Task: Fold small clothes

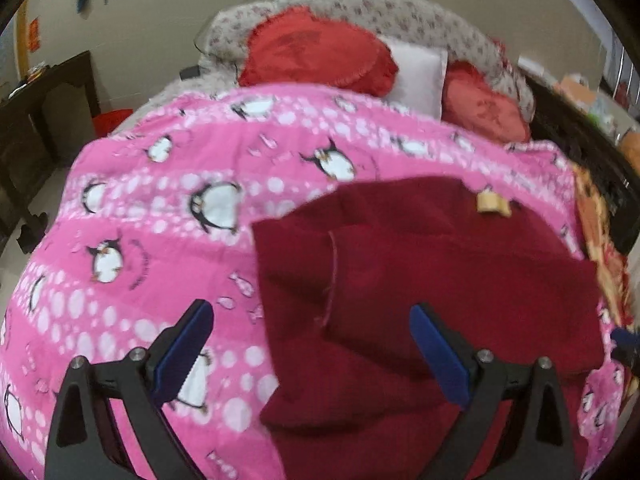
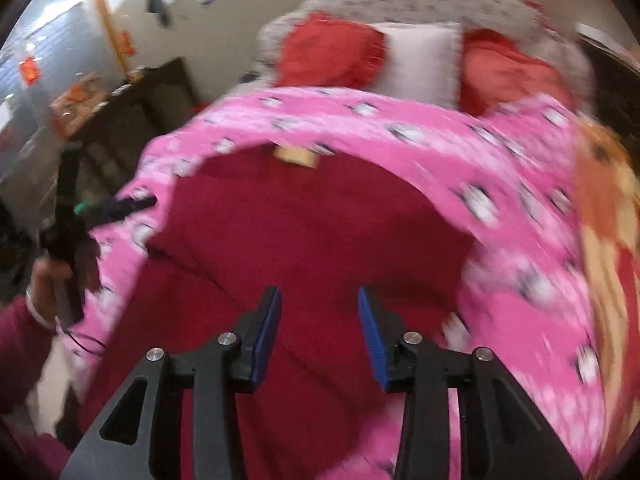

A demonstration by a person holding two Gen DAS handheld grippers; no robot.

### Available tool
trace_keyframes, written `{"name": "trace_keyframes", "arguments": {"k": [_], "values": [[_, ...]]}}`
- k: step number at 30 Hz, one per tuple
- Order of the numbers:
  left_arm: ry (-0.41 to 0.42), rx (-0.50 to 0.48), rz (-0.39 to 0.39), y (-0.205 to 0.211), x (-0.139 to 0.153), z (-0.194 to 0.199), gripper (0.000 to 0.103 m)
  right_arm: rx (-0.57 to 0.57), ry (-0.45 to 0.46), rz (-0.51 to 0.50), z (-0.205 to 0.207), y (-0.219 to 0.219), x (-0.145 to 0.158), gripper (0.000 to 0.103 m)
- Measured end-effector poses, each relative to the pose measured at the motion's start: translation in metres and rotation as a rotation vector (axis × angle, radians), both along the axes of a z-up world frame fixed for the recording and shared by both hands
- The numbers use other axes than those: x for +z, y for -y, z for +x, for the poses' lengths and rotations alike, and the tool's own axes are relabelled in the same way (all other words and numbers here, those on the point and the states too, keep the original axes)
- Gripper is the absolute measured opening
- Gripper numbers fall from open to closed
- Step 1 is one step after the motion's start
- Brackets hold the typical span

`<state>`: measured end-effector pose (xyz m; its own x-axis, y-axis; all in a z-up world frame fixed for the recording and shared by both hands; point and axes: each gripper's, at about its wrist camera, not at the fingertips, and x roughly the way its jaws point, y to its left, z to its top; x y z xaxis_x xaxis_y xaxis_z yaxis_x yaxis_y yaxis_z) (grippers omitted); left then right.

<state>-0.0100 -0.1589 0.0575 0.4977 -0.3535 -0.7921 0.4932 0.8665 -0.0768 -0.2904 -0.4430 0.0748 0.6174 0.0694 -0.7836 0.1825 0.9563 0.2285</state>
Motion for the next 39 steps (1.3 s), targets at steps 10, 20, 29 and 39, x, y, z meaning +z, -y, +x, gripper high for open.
{"name": "trace_keyframes", "arguments": {"k": [10,20,29,39], "values": [[-0.014,-0.040,0.063,0.020,-0.005,-0.019,0.081,0.001,-0.102,-0.246,0.004,-0.012,-0.034,0.000],[-0.028,-0.042,0.084,0.013,-0.014,-0.033,0.081,-0.055,-0.159,-0.101,-0.013,0.014,-0.035,0.000],[0.003,-0.017,0.087,0.014,-0.010,-0.032,0.084,-0.147,0.046,0.094,0.015,0.030,-0.001,0.011],[-0.024,-0.014,0.103,0.020,-0.025,-0.023,0.087,-0.226,-0.073,0.016,0.076,0.050,-0.047,0.016]]}}
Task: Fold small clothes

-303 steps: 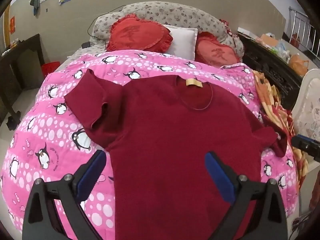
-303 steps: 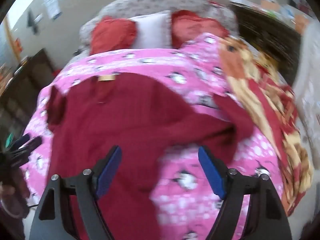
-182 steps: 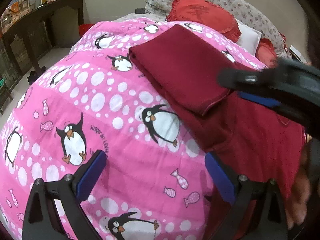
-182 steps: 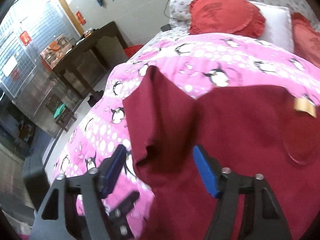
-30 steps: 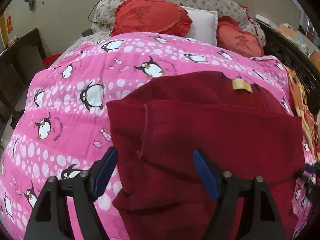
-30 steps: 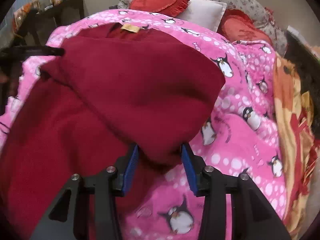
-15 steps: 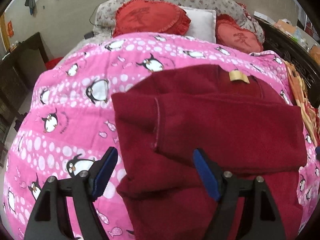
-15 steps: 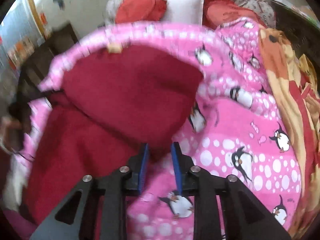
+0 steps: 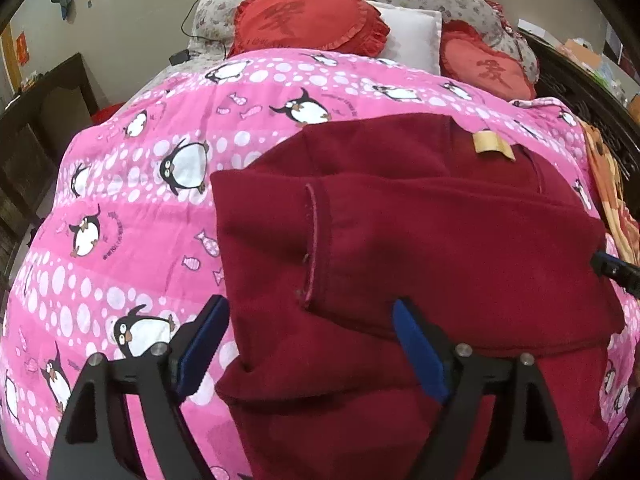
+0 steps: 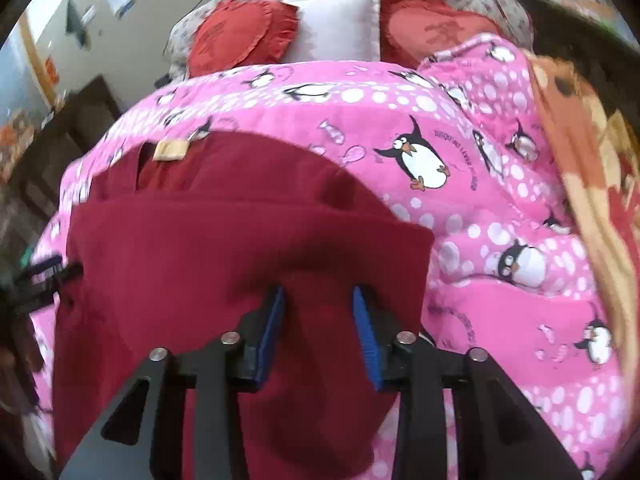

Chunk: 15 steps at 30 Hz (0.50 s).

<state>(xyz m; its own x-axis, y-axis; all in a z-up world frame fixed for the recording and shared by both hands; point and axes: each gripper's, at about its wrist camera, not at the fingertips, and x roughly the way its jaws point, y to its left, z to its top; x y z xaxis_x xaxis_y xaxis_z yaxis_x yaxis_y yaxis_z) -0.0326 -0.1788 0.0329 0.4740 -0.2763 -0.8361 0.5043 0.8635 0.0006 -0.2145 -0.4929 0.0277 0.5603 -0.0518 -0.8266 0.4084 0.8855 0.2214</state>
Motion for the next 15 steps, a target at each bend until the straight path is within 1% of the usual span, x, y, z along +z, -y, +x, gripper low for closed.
{"name": "trace_keyframes", "arguments": {"k": [2,4,7,9,12,14,15], "values": [[-0.002,0.000,-0.003,-0.001,0.000,0.000,0.087,-0.003,-0.010,0.003,-0.004,0.000,0.006,0.016],[0.002,-0.004,0.001,-0.002,0.002,-0.002,0.087,-0.006,-0.016,-0.026,-0.014,-0.006,0.017,0.016],[0.007,-0.007,0.008,-0.004,0.003,-0.005,0.087,0.020,0.005,-0.024,-0.036,-0.018,0.031,0.016],[0.012,-0.008,0.009,-0.006,0.005,-0.008,0.087,0.029,0.010,-0.024,-0.049,-0.024,0.034,0.016],[0.020,-0.007,0.016,-0.008,0.006,-0.013,0.087,0.047,-0.014,-0.031,-0.063,-0.034,0.025,0.016],[0.021,-0.006,0.020,-0.010,0.009,-0.017,0.087,0.053,-0.072,-0.071,-0.062,-0.038,0.010,0.016],[0.022,-0.006,0.020,-0.013,0.011,-0.021,0.087,0.044,-0.118,-0.110,-0.060,-0.039,-0.001,0.016]]}}
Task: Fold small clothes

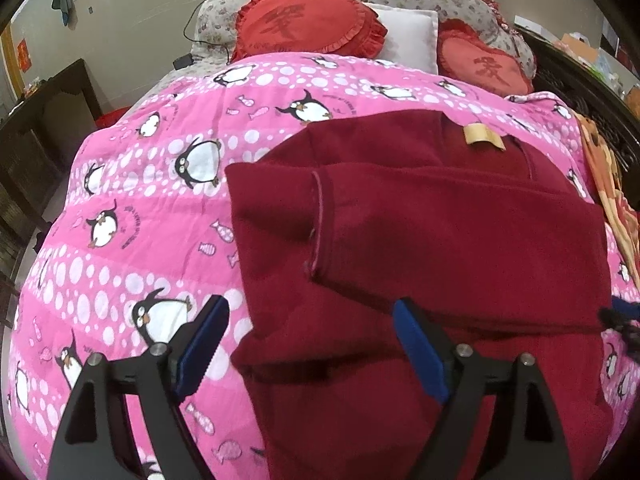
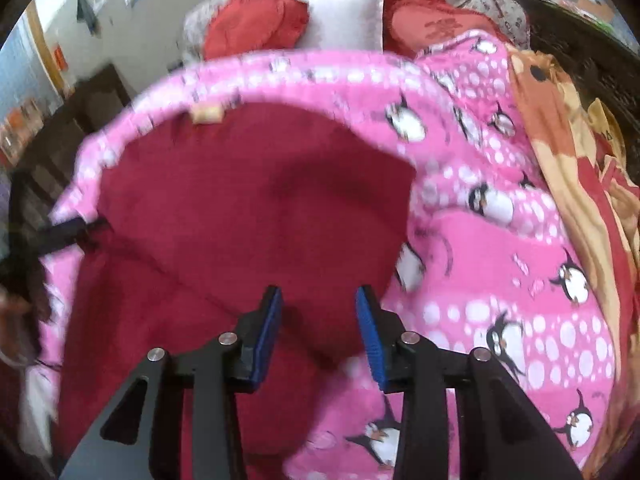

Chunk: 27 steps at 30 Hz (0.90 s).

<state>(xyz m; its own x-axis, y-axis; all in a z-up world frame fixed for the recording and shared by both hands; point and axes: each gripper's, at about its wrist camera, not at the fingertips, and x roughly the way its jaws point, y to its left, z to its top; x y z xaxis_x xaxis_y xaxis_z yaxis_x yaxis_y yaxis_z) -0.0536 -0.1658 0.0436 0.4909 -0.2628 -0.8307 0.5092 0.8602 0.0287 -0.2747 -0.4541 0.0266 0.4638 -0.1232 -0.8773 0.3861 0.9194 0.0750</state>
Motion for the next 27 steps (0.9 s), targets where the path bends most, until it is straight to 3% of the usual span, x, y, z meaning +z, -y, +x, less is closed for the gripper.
{"name": "trace_keyframes", "arguments": {"k": [3,6,13,21,27], "values": [[0.008,-0.004,0.000,-0.007,0.006,-0.009,0.087,-0.032,0.007,0.035,-0.002,0.006,-0.015,0.016],[0.016,-0.008,0.001,-0.018,0.013,-0.019,0.087,-0.070,0.035,0.085,-0.013,0.009,-0.003,0.016],[0.001,0.005,-0.008,-0.052,0.020,-0.046,0.087,-0.022,0.049,0.141,-0.043,-0.015,0.021,0.018],[-0.025,0.020,-0.017,-0.094,0.023,-0.082,0.087,-0.015,-0.007,0.169,-0.080,-0.039,0.006,0.021],[-0.049,0.027,-0.026,-0.119,0.027,-0.100,0.087,-0.043,0.012,0.218,-0.102,-0.043,0.003,0.022]]}}
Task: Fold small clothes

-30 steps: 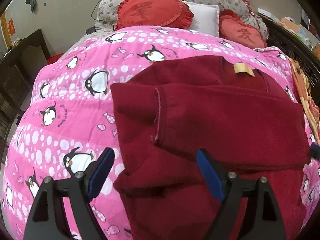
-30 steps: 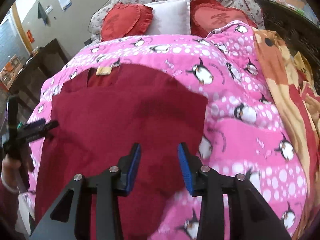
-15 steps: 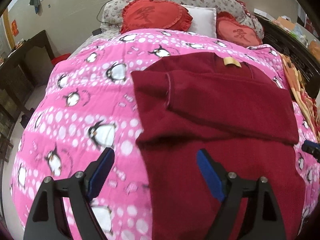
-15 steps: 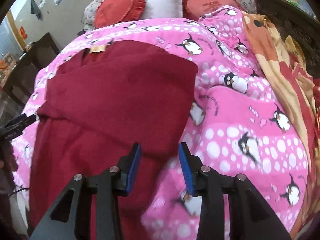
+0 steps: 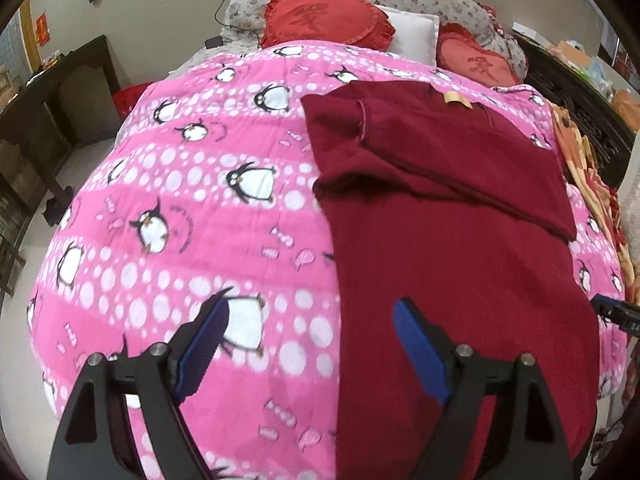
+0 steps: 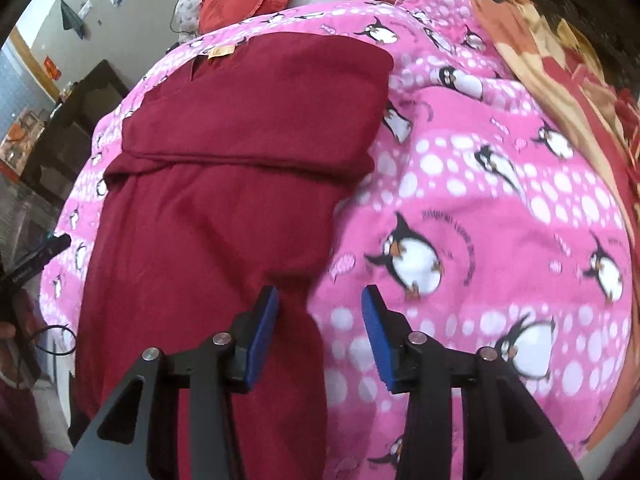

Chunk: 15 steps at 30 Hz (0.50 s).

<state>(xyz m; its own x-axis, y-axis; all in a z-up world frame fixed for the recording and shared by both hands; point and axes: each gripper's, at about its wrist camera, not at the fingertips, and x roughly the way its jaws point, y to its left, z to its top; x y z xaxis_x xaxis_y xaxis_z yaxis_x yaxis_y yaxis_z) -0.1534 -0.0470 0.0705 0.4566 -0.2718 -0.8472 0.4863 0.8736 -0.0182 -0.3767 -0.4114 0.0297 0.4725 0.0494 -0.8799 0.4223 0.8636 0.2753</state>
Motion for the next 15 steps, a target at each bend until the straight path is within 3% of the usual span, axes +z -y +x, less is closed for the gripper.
{"name": "trace_keyframes", "arguments": {"k": [5,11,15], "values": [[0.004,0.007,0.003,-0.024,0.014,-0.008,0.087,0.024,-0.024,0.021,-0.017,-0.008,-0.007,0.023],[0.063,0.034,0.080,-0.069,0.041,-0.023,0.088,0.054,-0.039,0.017,-0.032,-0.017,-0.005,0.024],[0.019,0.038,0.052,-0.090,0.043,-0.033,0.093,0.077,-0.053,0.023,-0.048,-0.028,-0.007,0.024]]}}
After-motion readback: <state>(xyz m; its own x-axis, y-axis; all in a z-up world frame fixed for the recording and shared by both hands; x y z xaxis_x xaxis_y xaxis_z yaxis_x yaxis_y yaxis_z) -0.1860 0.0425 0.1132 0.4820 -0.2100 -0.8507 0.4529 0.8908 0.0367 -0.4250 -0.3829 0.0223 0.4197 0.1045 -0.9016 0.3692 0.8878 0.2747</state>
